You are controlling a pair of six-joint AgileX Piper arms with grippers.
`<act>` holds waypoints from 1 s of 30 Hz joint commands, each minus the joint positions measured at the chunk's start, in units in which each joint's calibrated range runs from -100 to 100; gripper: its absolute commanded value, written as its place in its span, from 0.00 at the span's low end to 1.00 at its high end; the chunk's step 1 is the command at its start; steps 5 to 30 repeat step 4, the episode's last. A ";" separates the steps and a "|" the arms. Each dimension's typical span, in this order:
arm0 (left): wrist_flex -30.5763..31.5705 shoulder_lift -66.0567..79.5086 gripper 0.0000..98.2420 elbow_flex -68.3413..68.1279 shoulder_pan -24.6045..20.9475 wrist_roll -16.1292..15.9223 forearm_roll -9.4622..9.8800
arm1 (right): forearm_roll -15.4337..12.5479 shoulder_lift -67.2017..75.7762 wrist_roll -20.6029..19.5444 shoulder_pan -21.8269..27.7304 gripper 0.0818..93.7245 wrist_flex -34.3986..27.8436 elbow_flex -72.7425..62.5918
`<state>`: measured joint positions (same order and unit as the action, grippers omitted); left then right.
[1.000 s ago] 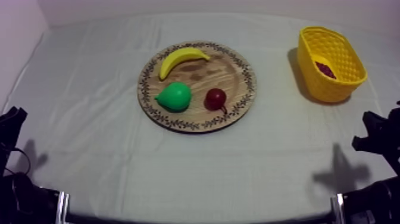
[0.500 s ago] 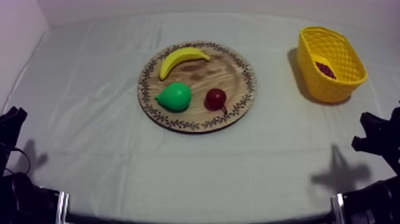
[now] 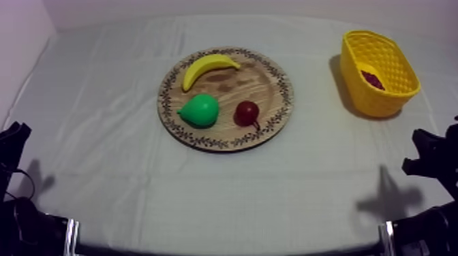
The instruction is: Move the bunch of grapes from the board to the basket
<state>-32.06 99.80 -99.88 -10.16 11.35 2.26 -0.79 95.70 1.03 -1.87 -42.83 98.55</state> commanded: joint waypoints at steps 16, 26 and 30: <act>-0.04 0.03 0.00 -0.01 -0.01 0.01 0.01 | -0.01 0.06 -0.99 -0.04 0.00 0.01 0.00; -0.04 0.03 0.00 -0.01 -0.01 0.01 0.01 | -0.01 0.06 -0.99 -0.04 0.00 0.01 0.00; -0.04 0.03 0.00 -0.01 -0.01 0.01 0.01 | -0.01 0.06 -0.99 -0.04 0.00 0.01 0.00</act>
